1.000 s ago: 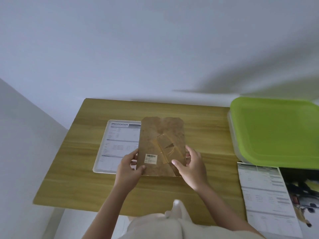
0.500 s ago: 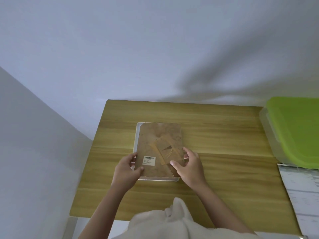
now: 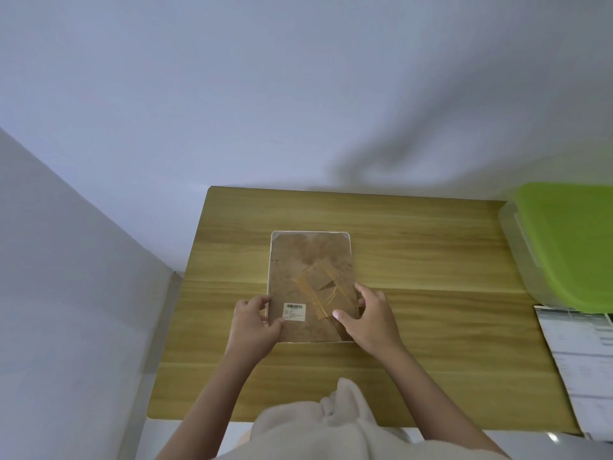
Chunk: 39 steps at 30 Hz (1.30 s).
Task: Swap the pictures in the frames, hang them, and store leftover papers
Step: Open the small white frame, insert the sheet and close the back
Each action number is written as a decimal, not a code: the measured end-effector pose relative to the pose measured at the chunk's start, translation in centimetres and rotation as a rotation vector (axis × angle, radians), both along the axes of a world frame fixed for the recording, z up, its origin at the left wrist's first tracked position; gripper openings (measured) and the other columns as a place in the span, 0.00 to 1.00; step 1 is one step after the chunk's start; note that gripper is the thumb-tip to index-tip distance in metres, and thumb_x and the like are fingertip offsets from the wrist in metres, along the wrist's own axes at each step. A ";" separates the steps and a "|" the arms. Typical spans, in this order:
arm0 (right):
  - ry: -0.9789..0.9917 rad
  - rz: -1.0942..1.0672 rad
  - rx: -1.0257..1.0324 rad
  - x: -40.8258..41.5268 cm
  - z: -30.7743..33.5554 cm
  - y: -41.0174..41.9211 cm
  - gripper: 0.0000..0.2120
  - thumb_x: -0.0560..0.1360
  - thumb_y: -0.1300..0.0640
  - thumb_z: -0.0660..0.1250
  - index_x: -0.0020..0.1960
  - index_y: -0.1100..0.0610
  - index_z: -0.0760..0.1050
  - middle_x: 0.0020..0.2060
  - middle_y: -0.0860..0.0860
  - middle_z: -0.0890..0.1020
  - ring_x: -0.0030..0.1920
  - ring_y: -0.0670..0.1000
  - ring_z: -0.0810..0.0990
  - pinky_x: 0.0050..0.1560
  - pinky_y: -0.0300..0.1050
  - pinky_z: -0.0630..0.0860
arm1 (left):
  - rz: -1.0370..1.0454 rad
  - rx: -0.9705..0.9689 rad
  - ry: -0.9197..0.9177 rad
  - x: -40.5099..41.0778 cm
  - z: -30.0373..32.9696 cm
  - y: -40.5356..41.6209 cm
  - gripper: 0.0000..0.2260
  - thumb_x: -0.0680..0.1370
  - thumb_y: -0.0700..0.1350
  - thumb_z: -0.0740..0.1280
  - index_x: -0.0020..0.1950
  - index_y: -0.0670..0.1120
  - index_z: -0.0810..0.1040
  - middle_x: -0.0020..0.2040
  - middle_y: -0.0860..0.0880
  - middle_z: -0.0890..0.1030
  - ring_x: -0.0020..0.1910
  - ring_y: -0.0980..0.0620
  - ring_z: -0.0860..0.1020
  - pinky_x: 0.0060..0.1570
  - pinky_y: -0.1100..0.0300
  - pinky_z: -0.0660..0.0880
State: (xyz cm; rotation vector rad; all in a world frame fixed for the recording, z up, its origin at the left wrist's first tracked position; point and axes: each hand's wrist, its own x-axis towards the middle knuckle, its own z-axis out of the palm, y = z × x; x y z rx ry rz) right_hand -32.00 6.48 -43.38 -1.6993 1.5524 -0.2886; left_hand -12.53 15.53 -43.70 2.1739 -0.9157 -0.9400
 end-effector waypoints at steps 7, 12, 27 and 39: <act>0.081 0.030 -0.059 -0.2 -0.2 0.0 0.36 0.68 0.44 0.73 0.71 0.52 0.65 0.53 0.51 0.75 0.45 0.43 0.72 0.49 0.41 0.72 | -0.020 -0.030 -0.041 0.6 -0.5 0.1 0.18 0.70 0.39 0.71 0.59 0.46 0.77 0.52 0.50 0.75 0.39 0.58 0.77 0.39 0.65 0.69; -0.029 -0.019 -0.041 -0.7 -0.9 0.4 0.35 0.67 0.43 0.74 0.70 0.48 0.67 0.43 0.46 0.73 0.41 0.42 0.73 0.39 0.35 0.68 | -0.021 -0.062 -0.037 0.6 -0.8 0.3 0.18 0.69 0.37 0.72 0.57 0.46 0.77 0.50 0.50 0.76 0.40 0.55 0.77 0.38 0.68 0.70; 0.079 0.039 -0.077 -0.5 -2.4 1.0 0.36 0.70 0.37 0.67 0.74 0.41 0.56 0.57 0.47 0.74 0.53 0.49 0.76 0.54 0.54 0.76 | -0.056 -0.067 -0.060 1.5 -1.6 0.3 0.19 0.70 0.37 0.72 0.59 0.50 0.77 0.46 0.52 0.78 0.34 0.52 0.78 0.41 0.56 0.77; 0.280 0.374 0.224 0.6 0.5 -4.8 0.56 0.63 0.41 0.76 0.73 0.35 0.36 0.68 0.49 0.72 0.65 0.53 0.73 0.62 0.49 0.73 | -0.304 0.157 0.092 3.3 -0.6 -2.6 0.42 0.69 0.32 0.71 0.74 0.58 0.56 0.39 0.49 0.75 0.39 0.53 0.75 0.45 0.59 0.75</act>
